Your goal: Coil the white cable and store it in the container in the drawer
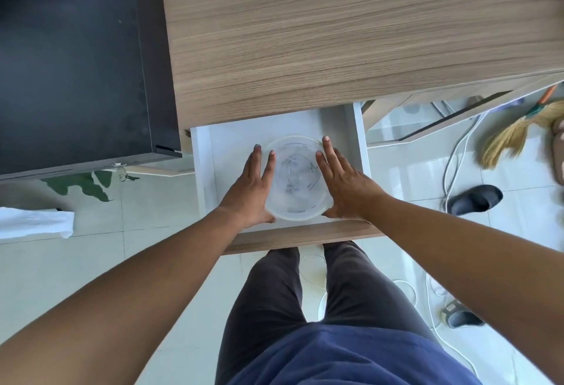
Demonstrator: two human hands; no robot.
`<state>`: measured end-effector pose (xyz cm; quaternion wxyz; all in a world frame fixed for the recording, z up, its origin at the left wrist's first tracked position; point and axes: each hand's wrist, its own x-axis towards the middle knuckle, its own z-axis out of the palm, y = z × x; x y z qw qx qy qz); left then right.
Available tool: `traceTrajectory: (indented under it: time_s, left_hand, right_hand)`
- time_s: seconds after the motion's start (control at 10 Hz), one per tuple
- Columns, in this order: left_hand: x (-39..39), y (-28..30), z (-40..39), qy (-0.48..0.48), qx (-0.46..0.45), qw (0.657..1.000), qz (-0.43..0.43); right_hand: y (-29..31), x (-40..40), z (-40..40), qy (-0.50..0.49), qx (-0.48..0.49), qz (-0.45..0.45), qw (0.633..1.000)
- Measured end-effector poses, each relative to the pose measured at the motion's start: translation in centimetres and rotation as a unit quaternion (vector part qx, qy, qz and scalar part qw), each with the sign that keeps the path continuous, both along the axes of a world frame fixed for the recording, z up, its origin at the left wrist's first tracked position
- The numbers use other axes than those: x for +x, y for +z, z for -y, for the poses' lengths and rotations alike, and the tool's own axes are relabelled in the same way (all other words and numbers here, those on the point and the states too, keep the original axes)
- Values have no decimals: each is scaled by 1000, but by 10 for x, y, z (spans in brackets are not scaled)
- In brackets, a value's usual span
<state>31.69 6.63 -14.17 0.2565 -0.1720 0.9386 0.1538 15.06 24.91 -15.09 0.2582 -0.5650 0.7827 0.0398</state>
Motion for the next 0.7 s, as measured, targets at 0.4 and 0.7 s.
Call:
traceTrajectory:
  time_s: [0.4, 0.7]
  left_hand:
    - [-2, 4, -1, -23, -83, 996, 10]
    - [-29, 70, 37, 50, 45, 994, 84]
  right_hand:
    - [3, 0, 2, -1, 18, -19, 1000]
    - [86, -47, 25, 41, 41, 4, 998]
